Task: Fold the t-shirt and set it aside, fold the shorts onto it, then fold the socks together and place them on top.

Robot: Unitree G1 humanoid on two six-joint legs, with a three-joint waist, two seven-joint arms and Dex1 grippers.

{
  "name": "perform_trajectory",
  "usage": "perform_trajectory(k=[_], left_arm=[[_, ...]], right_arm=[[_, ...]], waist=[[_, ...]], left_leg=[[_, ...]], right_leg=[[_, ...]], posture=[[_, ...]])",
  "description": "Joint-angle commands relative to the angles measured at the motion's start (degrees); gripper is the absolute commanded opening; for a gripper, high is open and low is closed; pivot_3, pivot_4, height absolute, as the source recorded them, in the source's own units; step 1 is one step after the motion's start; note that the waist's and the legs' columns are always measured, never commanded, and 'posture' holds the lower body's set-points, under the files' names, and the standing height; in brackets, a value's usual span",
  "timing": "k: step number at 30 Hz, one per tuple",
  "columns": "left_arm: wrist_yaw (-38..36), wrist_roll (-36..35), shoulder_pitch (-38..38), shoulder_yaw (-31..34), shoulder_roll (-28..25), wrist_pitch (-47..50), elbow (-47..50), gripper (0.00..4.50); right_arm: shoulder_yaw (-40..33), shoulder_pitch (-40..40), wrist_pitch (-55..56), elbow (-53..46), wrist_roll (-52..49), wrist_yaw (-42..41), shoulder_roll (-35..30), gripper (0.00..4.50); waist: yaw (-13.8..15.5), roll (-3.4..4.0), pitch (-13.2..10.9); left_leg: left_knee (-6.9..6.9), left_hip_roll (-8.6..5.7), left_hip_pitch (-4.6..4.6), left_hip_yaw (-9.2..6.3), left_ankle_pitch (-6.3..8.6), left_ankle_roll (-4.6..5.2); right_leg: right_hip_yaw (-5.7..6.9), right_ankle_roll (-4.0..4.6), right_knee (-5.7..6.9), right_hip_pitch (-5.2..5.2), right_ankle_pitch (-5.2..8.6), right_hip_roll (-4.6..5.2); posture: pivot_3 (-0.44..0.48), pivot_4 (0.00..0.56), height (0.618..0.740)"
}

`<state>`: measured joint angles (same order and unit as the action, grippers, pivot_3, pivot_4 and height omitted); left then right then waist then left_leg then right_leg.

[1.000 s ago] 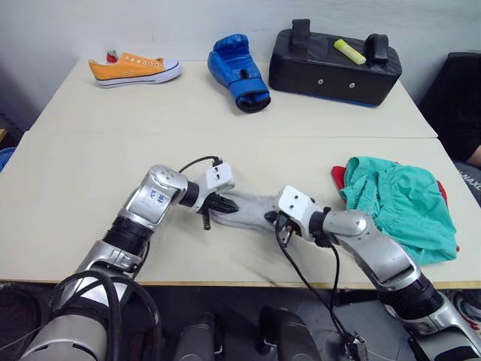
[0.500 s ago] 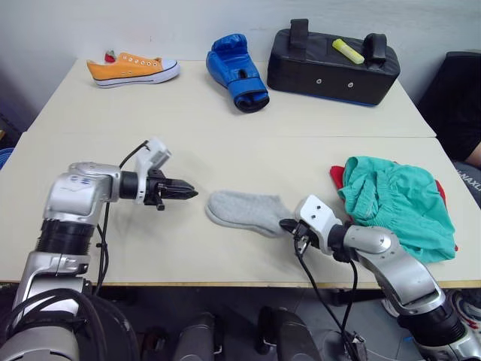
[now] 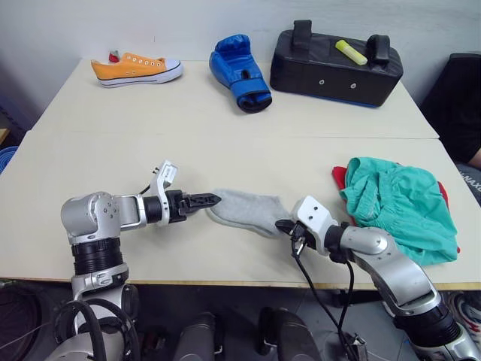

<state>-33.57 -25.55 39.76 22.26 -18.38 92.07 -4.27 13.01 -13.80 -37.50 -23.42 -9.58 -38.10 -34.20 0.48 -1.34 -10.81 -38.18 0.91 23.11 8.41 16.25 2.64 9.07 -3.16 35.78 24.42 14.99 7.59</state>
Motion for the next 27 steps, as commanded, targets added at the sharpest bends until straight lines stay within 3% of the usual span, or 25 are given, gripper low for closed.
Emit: perform_trajectory(k=[1, 5, 8, 16, 19, 20, 23, 27], left_arm=[[3.87, -2.07, 0.67, 0.84, 1.38, 0.43, -4.76, 4.49], [7.17, -4.33, 0.93, 0.17, 3.51, 0.43, -6.86, 4.49], [11.18, -2.53, 2.28, 3.73, 6.09, 0.43, -7.55, 3.90], [16.67, -3.16, 6.65, 10.89, 8.93, 0.43, -7.26, 1.35], [16.00, -4.40, 9.15, 10.31, 8.60, -0.29, -5.27, 0.43], [14.87, -5.21, 10.09, 8.77, 8.21, -1.26, -4.00, 0.14], [9.76, -6.67, 11.07, 0.29, 5.52, -5.41, -1.60, 0.06], [-1.09, -3.55, 12.54, -18.40, -1.31, -16.61, -0.58, 0.06]], right_arm=[[-0.87, 0.33, 0.42, -1.65, -0.14, -0.54, -0.70, 0.00], [-0.88, 0.28, 0.35, -1.65, -0.02, -0.28, -0.61, 0.00], [-0.74, 0.40, 0.40, -1.77, 0.31, -0.08, -0.77, 0.00], [-0.80, 0.76, 0.32, -1.85, 0.64, 0.02, -0.80, 0.00], [-0.78, 0.91, 0.36, -1.69, 0.76, 0.05, -0.82, 0.00], [-0.73, 1.01, 0.43, -1.62, 0.82, 0.09, -0.80, 0.00], [-0.68, 1.23, 0.63, -1.27, 0.89, 0.19, -0.62, 0.00], [-0.25, 1.23, 1.06, 0.12, 1.49, 0.72, -0.20, 0.00]], waist=[[0.24, 0.02, 0.01], [1.05, 0.04, 0.03], [1.25, 0.06, 0.04], [0.98, 0.05, 0.03], [0.88, -0.01, 0.00], [0.89, -0.01, 0.00], [0.89, -0.01, 0.00], [0.80, 0.00, 0.00]], left_leg=[[0.00, -0.01, -0.05, 0.01, 0.00, -0.02], [0.00, -0.01, -0.07, 0.00, 0.00, -0.04], [0.00, -0.08, -0.07, -0.01, 0.00, -0.04], [0.03, -0.09, -0.02, -0.02, 0.00, -0.03], [0.05, -0.07, 0.05, -0.02, 0.01, -0.05], [0.05, -0.06, 0.06, -0.02, 0.01, -0.06], [0.06, -0.06, 0.07, -0.01, 0.02, -0.07], [0.10, -0.06, 0.04, 0.03, 0.04, -0.13]], right_leg=[[-0.02, 0.00, 0.01, -0.03, 0.00, 0.02], [-0.03, 0.01, 0.04, -0.02, 0.00, 0.05], [-0.02, 0.00, 0.02, -0.06, -0.01, 0.13], [0.00, -0.04, -0.04, -0.02, -0.04, 0.11], [0.01, -0.04, -0.05, 0.04, -0.04, 0.07], [0.02, -0.04, -0.06, 0.05, -0.04, 0.06], [0.02, -0.04, -0.08, 0.04, -0.04, 0.05], [0.00, -0.04, -0.12, 0.04, -0.04, 0.02]], posture=[[0.000, 0.150, 0.740], [0.000, 0.150, 0.740], [0.000, 0.150, 0.740], [0.000, 0.150, 0.740], [0.000, 0.150, 0.740], [0.000, 0.150, 0.740], [0.000, 0.150, 0.740], [0.000, 0.150, 0.740]])
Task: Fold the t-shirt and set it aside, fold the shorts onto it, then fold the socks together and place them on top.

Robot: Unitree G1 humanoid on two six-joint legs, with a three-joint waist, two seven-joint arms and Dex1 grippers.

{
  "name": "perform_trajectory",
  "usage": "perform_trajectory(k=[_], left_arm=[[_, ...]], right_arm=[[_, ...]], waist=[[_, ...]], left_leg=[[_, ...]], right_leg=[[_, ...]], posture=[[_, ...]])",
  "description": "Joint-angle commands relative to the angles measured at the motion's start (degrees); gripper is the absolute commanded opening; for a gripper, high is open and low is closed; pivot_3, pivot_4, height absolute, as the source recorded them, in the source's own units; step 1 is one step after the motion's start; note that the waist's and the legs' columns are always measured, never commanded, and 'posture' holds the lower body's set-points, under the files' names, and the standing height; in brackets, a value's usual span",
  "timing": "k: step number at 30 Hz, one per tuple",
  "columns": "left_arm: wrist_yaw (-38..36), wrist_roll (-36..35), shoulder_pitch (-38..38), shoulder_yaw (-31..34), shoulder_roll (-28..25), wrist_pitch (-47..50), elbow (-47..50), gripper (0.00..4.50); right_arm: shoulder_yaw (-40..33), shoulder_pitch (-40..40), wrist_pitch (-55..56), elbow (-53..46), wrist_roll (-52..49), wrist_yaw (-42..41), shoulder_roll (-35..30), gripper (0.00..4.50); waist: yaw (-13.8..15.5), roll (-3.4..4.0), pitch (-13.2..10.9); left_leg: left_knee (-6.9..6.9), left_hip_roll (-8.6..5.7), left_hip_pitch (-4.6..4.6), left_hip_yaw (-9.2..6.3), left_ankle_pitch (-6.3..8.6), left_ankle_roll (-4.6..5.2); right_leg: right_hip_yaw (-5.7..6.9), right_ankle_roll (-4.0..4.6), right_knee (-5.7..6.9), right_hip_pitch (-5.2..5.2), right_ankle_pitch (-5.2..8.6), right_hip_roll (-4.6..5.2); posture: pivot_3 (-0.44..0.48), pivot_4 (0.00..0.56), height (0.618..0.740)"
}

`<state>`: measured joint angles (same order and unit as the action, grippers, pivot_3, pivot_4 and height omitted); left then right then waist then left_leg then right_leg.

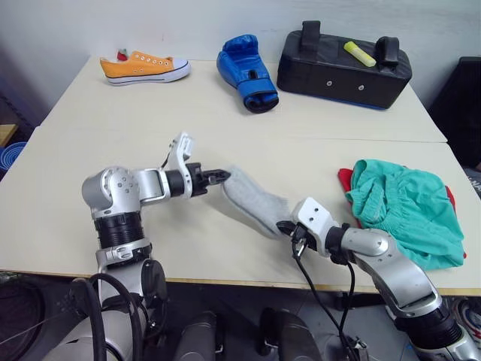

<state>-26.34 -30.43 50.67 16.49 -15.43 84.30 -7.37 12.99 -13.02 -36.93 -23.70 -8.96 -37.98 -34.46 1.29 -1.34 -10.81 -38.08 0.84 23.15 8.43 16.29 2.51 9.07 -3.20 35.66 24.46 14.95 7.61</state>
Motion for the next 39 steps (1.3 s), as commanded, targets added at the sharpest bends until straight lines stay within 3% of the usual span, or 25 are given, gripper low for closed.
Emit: perform_trajectory(k=[1, 4, 8, 13, 17, 21, 24, 28, 32, 35, 36, 39], left_arm=[[-11.37, 2.76, 2.19, -17.76, -6.09, -12.26, 2.95, 0.06], [-17.28, 7.71, 4.49, -29.33, -8.49, -22.43, 2.64, 0.06], [-20.83, 11.95, 6.40, -36.54, -7.08, -31.10, 0.96, 0.06], [-22.75, 14.36, 6.06, -41.89, -2.44, -34.10, -0.27, 0.06], [-24.38, 17.52, 4.44, -45.95, -2.62, -36.48, -0.65, 0.06], [-25.76, 18.38, 3.67, -46.07, -2.60, -37.60, -2.45, 0.06], [-26.56, 18.43, 3.46, -45.18, -2.63, -38.60, -3.96, 0.78], [-28.28, 17.00, 2.67, -43.65, -2.72, -38.10, -4.36, 2.06], [-29.51, 17.11, 1.24, -44.08, -2.70, -37.60, -2.93, 3.30], [-29.42, 17.84, 0.73, -44.67, -2.06, -38.00, -2.97, 4.28], [-29.45, 17.95, 0.65, -44.71, -1.91, -38.03, -2.99, 4.48], [-29.51, 18.16, 0.49, -44.59, -1.53, -37.96, -2.74, 4.48]], right_arm=[[-0.18, 0.40, 0.61, 0.75, 0.98, 0.69, 0.13, 0.00], [-0.03, 0.31, 1.04, 1.47, 1.14, 0.83, 0.29, 0.00], [0.13, 0.21, 1.18, 1.81, 1.18, 0.98, 0.45, 0.00], [0.02, 0.77, 0.94, 1.88, 1.17, 1.70, 0.95, 0.00], [-0.54, 1.50, 0.38, 1.11, 0.82, 2.42, 1.19, 0.00], [-1.00, 2.15, -0.13, 0.17, 0.52, 2.99, 1.08, 0.00], [-1.19, 2.88, -0.41, -0.59, 0.49, 3.36, 0.98, 0.00], [-3.48, 4.37, -1.91, -3.69, -0.63, 3.54, 0.02, 0.00], [-13.48, 3.12, -9.97, -9.88, -8.42, 3.08, 0.00, 0.00], [-17.93, -4.44, -15.94, -10.51, -13.07, 3.80, 0.57, 0.00], [-18.24, -6.25, -17.20, -10.35, -13.87, 4.10, 0.83, 0.00], [-15.49, -10.51, -18.58, -8.02, -14.60, 5.42, 3.51, 0.00]], waist=[[-0.04, 0.00, 0.00], [0.01, 0.00, 0.00], [0.02, 0.00, 0.00], [0.04, 0.00, -0.01], [-0.11, 0.01, -0.01], [0.01, 0.01, -0.01], [0.02, 0.01, -0.01], [0.06, 0.01, -0.01], [0.12, 0.02, -0.01], [-0.20, 0.06, -0.04], [-0.24, 0.06, -0.04], [-0.07, 0.07, -0.03]], left_leg=[[0.02, 0.01, 0.00, 0.02, 0.00, -0.03], [0.05, 0.01, 0.00, 0.05, 0.00, -0.06], [0.05, 0.03, 0.04, 0.03, 0.00, -0.04], [0.05, 0.06, 0.06, 0.02, 0.01, 0.04], [0.04, 0.07, 0.05, 0.03, -0.14, 0.35], [0.04, 0.10, 0.05, 0.01, -0.13, 0.40], [0.03, 0.10, 0.06, 0.00, -0.10, 0.46], [0.03, 0.09, 0.06, 0.00, -0.09, 0.50], [0.01, 0.09, 0.10, -0.01, -0.07, 0.55], [-0.06, 0.09, 0.11, -0.01, -0.06, 0.62], [-0.05, 0.09, 0.10, 0.00, -0.05, 0.63], [0.00, 0.16, 0.06, -0.06, -0.05, 0.60]], right_leg=[[-0.01, 0.01, -0.01, 0.02, 0.01, -0.02], [-0.01, 0.04, -0.05, 0.03, 0.02, -0.04], [-0.01, 0.06, -0.14, 0.03, 0.02, -0.01], [0.02, 0.07, -0.15, 0.03, 0.03, -0.02], [0.03, 0.07, -0.13, 0.03, 0.03, -0.04], [0.05, 0.08, -0.14, 0.03, 0.03, -0.05], [0.05, 0.08, -0.15, 0.02, 0.03, -0.04], [0.05, 0.08, -0.16, 0.02, 0.03, -0.03], [0.06, 0.08, -0.17, 0.02, 0.03, -0.03], [0.05, 0.05, -0.16, 0.02, 0.01, -0.01], [0.04, 0.07, -0.16, 0.03, -0.01, 0.00], [0.11, 0.16, -0.14, 0.03, 0.04, -0.06]], posture=[[0.000, 0.150, 0.740], [0.000, 0.150, 0.740], [0.000, 0.150, 0.740], [0.000, 0.150, 0.740], [0.000, 0.150, 0.740], [0.000, 0.150, 0.740], [0.000, 0.150, 0.740], [0.000, 0.150, 0.740], [0.000, 0.150, 0.740], [0.000, 0.150, 0.740], [0.000, 0.150, 0.740], [0.000, 0.150, 0.740]])
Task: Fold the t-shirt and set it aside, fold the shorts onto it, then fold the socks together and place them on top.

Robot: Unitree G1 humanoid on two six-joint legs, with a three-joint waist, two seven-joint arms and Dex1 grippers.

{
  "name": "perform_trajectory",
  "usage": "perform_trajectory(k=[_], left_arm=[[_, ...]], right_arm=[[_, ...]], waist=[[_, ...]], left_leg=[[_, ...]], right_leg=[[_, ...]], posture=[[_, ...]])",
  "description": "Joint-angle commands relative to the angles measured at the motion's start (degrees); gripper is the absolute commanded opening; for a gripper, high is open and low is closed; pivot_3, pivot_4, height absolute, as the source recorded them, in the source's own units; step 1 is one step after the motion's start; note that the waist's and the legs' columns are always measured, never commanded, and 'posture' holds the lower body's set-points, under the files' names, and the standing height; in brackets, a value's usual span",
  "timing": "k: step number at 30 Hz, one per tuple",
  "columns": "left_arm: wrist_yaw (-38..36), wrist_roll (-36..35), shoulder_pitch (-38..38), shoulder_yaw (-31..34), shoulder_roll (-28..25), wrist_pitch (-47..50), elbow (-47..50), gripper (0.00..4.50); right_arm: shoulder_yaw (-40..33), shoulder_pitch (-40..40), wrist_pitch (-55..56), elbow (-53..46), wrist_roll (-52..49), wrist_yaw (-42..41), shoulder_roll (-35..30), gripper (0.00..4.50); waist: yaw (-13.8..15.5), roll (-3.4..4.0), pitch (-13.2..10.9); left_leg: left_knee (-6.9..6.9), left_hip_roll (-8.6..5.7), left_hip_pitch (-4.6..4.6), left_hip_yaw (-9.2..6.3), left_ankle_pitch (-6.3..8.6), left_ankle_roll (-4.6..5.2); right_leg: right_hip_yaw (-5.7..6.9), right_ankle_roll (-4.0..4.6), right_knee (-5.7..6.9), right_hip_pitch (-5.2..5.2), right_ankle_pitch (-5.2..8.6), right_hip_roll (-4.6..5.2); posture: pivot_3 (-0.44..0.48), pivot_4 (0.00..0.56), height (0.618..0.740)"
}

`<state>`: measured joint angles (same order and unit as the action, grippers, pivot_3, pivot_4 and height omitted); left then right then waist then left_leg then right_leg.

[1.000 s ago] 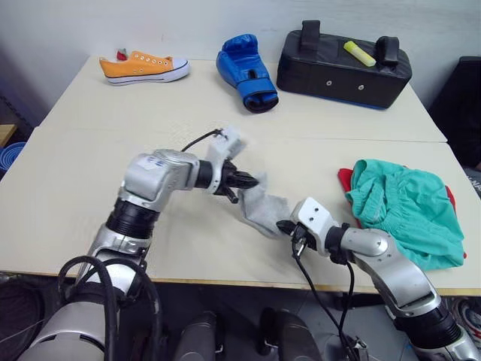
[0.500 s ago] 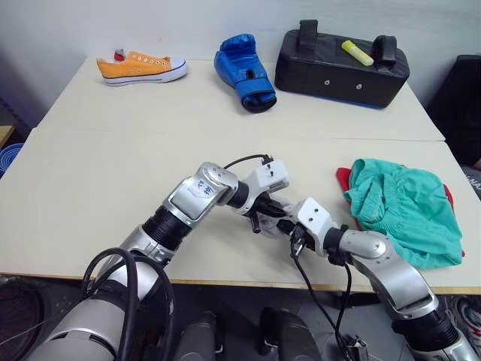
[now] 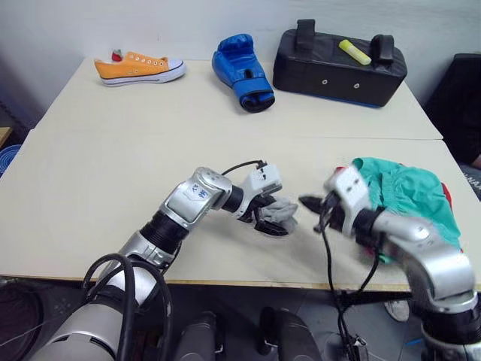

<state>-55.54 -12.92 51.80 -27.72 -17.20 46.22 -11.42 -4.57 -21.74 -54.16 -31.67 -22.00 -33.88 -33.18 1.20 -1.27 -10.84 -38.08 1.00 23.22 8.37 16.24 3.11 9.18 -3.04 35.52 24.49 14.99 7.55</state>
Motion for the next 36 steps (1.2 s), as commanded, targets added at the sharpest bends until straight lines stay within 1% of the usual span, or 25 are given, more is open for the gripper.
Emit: perform_trajectory(k=[1, 5, 9, 13, 15, 17, 19, 21, 24, 27, 31, 35, 36], left_arm=[[-0.34, 0.68, -0.66, -0.34, 0.34, 0.15, 1.41, 4.48], [-1.26, -0.23, -0.91, 0.20, -0.09, 1.24, 3.35, 4.48], [-2.61, -1.15, -1.51, 0.92, -1.39, 1.73, 6.14, 4.48], [-6.30, -5.51, -1.47, 5.07, -4.75, 3.54, 10.29, 4.48], [-6.17, -7.10, -0.17, 8.22, -5.25, 4.61, 9.05, 4.48], [-5.56, -7.72, 1.61, 11.12, -5.20, 4.50, 5.80, 4.48], [-5.19, -6.62, 2.77, 12.09, -5.31, 2.04, 2.24, 4.48], [-5.07, -4.11, 3.45, 11.40, -5.23, -2.78, -1.87, 4.48], [-6.55, -1.11, 3.53, 8.88, -4.48, -8.62, -5.85, 3.87], [-9.45, 1.24, 2.36, 5.57, -3.83, -13.47, -7.29, 2.91], [-9.77, 4.63, 1.49, 2.38, -1.18, -18.97, -9.53, 1.57], [-9.76, 8.87, 0.51, -0.60, -0.19, -23.94, -11.26, 0.18], [-9.06, 10.12, 0.39, -1.15, 0.13, -25.20, -12.33, 0.02]], right_arm=[[2.88, -2.53, -1.42, 0.58, -1.51, 1.61, 2.81, 0.00], [9.14, -3.65, 1.27, 6.32, 2.19, 2.48, 3.97, 0.00], [11.23, -2.05, 2.44, 8.65, 3.58, 2.24, 2.97, 0.00], [11.08, 2.14, 2.97, 6.45, 3.04, 0.33, 0.07, 0.00], [10.34, 3.65, 3.57, 4.80, 2.20, -0.45, -0.92, 0.00], [9.54, 5.04, 3.87, 2.84, 1.10, -1.40, -1.63, 0.00], [9.19, 5.95, 4.05, 1.64, 0.75, -1.74, -2.06, 0.00], [9.25, 6.72, 4.63, 1.12, 0.93, -1.87, -2.46, 0.00], [9.59, 7.33, 5.63, 1.42, 1.37, -1.76, -2.73, 0.00], [10.11, 7.43, 6.77, 2.15, 2.40, -1.43, -3.06, 0.00], [10.08, 7.91, 7.81, 2.60, 3.43, -0.92, -3.18, 0.00], [10.23, 9.67, 9.25, 2.14, 5.05, -1.07, -4.35, 0.00], [9.85, 10.35, 9.34, 1.65, 4.98, -1.24, -4.68, 0.00]], waist=[[0.00, 0.00, 0.00], [0.02, 0.00, 0.00], [-0.02, 0.01, -0.01], [-0.04, 0.03, -0.02], [-0.03, 0.04, -0.03], [-0.01, 0.04, -0.03], [0.03, 0.04, -0.03], [0.04, 0.04, -0.03], [0.04, 0.04, -0.03], [0.07, 0.04, -0.03], [0.18, 0.03, -0.03], [0.15, 0.04, -0.03], [0.16, 0.04, -0.03]], left_leg=[[0.02, 0.01, 0.00, 0.00, 0.01, -0.02], [0.00, -0.04, 0.08, 0.06, 0.03, 0.00], [-0.05, -0.11, 0.11, 0.14, 0.05, 0.12], [-0.01, -0.09, 0.11, 0.11, 0.05, 0.11], [-0.01, -0.08, 0.10, 0.11, 0.04, 0.09], [-0.02, -0.08, 0.09, 0.10, 0.04, 0.08], [-0.02, -0.08, 0.08, 0.08, 0.03, 0.08], [-0.02, -0.08, 0.08, 0.08, 0.03, 0.08], [-0.01, -0.09, 0.09, 0.10, 0.04, 0.08], [-0.01, -0.09, 0.11, 0.11, 0.05, 0.08], [-0.02, -0.10, 0.12, 0.12, 0.06, 0.09], [-0.01, -0.09, 0.12, 0.12, 0.07, 0.10], [-0.01, -0.09, 0.12, 0.11, 0.07, 0.11]], right_leg=[[0.02, 0.03, 0.00, 0.01, 0.02, -0.01], [0.03, 0.03, -0.03, 0.03, 0.02, 0.02], [0.00, -0.11, -0.09, 0.03, -0.06, 0.11], [0.01, -0.10, -0.10, 0.04, -0.05, 0.09], [0.00, -0.09, -0.09, 0.04, -0.04, 0.08], [0.00, -0.10, -0.08, 0.03, -0.04, 0.08], [0.00, -0.10, -0.06, 0.02, -0.05, 0.08], [0.01, -0.10, -0.07, 0.02, -0.04, 0.08], [0.01, -0.10, -0.08, 0.03, -0.04, 0.07], [0.02, -0.10, -0.10, 0.04, -0.04, 0.06], [0.02, -0.11, -0.15, 0.03, -0.05, 0.07], [0.03, -0.11, -0.16, 0.04, -0.05, 0.07], [0.02, -0.11, -0.16, 0.04, -0.05, 0.07]], posture=[[0.000, 0.150, 0.740], [0.000, 0.150, 0.740], [0.000, 0.150, 0.740], [0.000, 0.150, 0.740], [0.000, 0.150, 0.740], [0.000, 0.150, 0.740], [0.000, 0.150, 0.740], [0.000, 0.150, 0.740], [0.000, 0.150, 0.740], [0.000, 0.150, 0.740], [0.000, 0.150, 0.740], [0.000, 0.150, 0.740], [0.000, 0.150, 0.740]])
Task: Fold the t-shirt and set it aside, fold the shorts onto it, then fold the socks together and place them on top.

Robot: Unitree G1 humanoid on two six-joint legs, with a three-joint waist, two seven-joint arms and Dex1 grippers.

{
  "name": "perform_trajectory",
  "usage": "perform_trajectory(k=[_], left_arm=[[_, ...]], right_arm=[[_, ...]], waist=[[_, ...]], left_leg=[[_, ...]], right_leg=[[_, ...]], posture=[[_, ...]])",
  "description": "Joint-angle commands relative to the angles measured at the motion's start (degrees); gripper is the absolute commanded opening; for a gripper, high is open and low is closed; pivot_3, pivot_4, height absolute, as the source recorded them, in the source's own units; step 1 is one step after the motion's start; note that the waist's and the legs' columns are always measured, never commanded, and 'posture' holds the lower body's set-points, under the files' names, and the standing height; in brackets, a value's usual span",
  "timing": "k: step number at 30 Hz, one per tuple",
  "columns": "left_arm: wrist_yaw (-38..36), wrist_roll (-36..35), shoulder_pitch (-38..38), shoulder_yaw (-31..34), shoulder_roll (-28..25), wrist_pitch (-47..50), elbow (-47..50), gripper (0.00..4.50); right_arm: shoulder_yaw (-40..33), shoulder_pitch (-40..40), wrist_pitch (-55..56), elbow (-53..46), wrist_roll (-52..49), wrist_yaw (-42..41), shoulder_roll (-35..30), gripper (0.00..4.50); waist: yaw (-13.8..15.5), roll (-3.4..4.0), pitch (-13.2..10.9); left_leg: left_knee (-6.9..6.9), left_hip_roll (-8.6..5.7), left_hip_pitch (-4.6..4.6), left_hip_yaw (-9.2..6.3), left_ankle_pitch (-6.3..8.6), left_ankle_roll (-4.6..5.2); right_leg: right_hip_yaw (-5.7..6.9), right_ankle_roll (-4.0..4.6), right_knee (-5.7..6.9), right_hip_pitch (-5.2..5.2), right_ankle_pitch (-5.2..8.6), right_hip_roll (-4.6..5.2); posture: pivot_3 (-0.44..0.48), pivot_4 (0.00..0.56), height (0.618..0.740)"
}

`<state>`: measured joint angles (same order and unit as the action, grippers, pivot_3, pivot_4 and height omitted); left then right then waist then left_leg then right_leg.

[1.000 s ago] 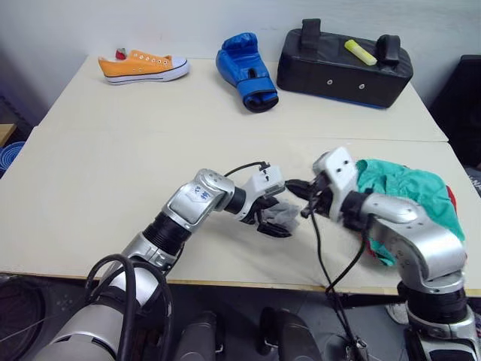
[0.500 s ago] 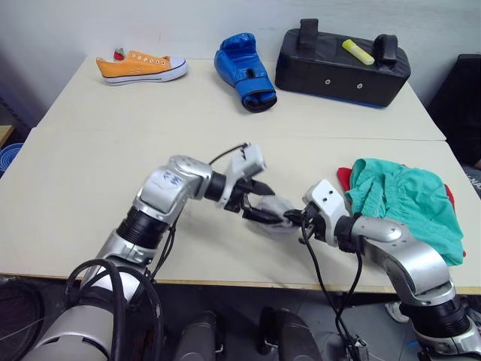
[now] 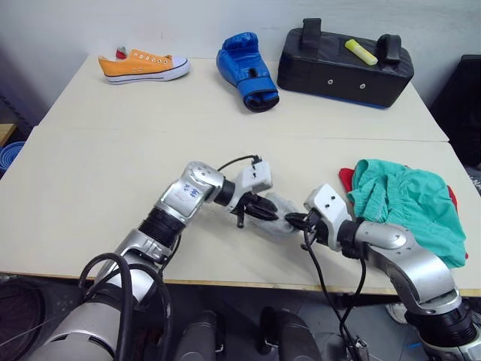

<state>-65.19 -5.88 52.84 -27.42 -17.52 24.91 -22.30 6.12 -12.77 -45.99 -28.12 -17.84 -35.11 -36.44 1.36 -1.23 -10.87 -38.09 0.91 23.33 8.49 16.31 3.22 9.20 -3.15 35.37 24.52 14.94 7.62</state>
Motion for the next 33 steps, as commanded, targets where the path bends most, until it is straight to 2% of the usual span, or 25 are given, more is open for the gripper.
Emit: perform_trajectory(k=[1, 8, 11, 15, 19, 23, 29, 30, 33], left_arm=[[1.73, 4.35, -0.58, -1.77, 1.00, -5.17, -3.12, 0.02], [3.77, 7.41, 0.32, -0.79, 3.85, -9.85, -10.15, 0.02], [3.74, 7.64, 0.35, -0.27, 4.31, -10.61, -10.89, 0.02], [3.71, 8.01, 0.12, 0.13, 4.43, -11.29, -11.01, 0.02], [4.08, 8.42, 0.09, 0.47, 4.24, -12.42, -11.10, 0.00], [5.21, 9.92, 0.55, 0.74, 3.40, -15.10, -11.75, 0.00], [5.14, 10.47, -1.28, 1.49, 2.22, -14.63, -8.40, 0.00], [5.22, 10.60, -1.61, 1.46, 2.05, -14.50, -7.79, 0.00], [5.61, 10.93, -2.31, 1.49, 1.76, -13.85, -6.27, 0.00]], right_arm=[[-1.56, 2.26, 1.12, -2.70, 0.51, -0.25, -1.96, 0.00], [-10.16, 9.74, -0.92, -8.74, -3.94, -3.01, -7.43, 0.00], [-18.06, 9.99, -7.04, -9.42, -11.04, -0.43, -3.47, 0.00], [-25.00, 9.64, -17.39, -8.60, -20.38, 2.29, 1.28, 0.00], [-33.29, 7.31, -31.33, -5.52, -32.98, 7.01, 9.21, 0.89], [-39.68, 3.30, -43.84, -1.83, -40.93, 13.41, 17.89, 2.38], [-43.63, 0.19, -46.50, 7.12, -51.64, 29.73, 26.73, 4.32], [-44.28, -0.85, -46.50, 9.19, -53.18, 32.85, 28.07, 4.45], [-45.53, -4.26, -46.50, 15.39, -56.28, 40.78, 30.33, 4.45]], waist=[[0.01, 0.00, 0.00], [0.26, 0.00, 0.01], [0.21, 0.00, 0.01], [0.18, 0.00, 0.01], [0.14, 0.01, 0.02], [-0.02, 0.07, 0.05], [-0.30, 0.16, 0.09], [-0.60, 0.17, 0.09], [-1.33, 0.21, 0.12]], left_leg=[[0.00, 0.00, -0.01, 0.00, 0.00, 0.01], [-0.09, -0.01, -0.05, -0.04, 0.23, 0.44], [-0.09, -0.01, -0.06, -0.05, 0.26, 0.51], [-0.08, 0.00, -0.08, -0.09, 0.24, 0.50], [-0.08, 0.01, -0.07, -0.10, 0.24, 0.51], [-0.07, 0.01, -0.08, -0.10, 0.24, 0.52], [0.00, 0.01, -0.05, -0.07, 0.24, 0.51], [0.01, 0.01, -0.05, -0.06, 0.23, 0.51], [0.01, 0.01, -0.09, -0.05, 0.21, 0.47]], right_leg=[[0.00, 0.00, 0.00, -0.01, 0.00, 0.00], [0.00, -0.10, -0.07, -0.14, -0.06, 0.04], [0.00, -0.14, -0.12, -0.18, -0.09, 0.05], [0.00, -0.13, -0.10, -0.19, -0.11, 0.05], [-0.01, -0.11, -0.10, -0.19, -0.12, 0.08], [-0.02, -0.09, -0.10, -0.16, -0.13, 0.10], [-0.04, -0.06, -0.08, -0.10, -0.14, 0.11], [-0.05, -0.06, -0.08, -0.09, -0.14, 0.11], [-0.06, -0.06, -0.04, -0.11, -0.14, 0.12]], posture=[[0.000, 0.150, 0.740], [0.000, 0.150, 0.740], [0.000, 0.150, 0.740], [0.000, 0.150, 0.740], [0.000, 0.150, 0.740], [0.000, 0.150, 0.740], [0.000, 0.150, 0.740], [0.000, 0.150, 0.740], [0.000, 0.150, 0.740]])
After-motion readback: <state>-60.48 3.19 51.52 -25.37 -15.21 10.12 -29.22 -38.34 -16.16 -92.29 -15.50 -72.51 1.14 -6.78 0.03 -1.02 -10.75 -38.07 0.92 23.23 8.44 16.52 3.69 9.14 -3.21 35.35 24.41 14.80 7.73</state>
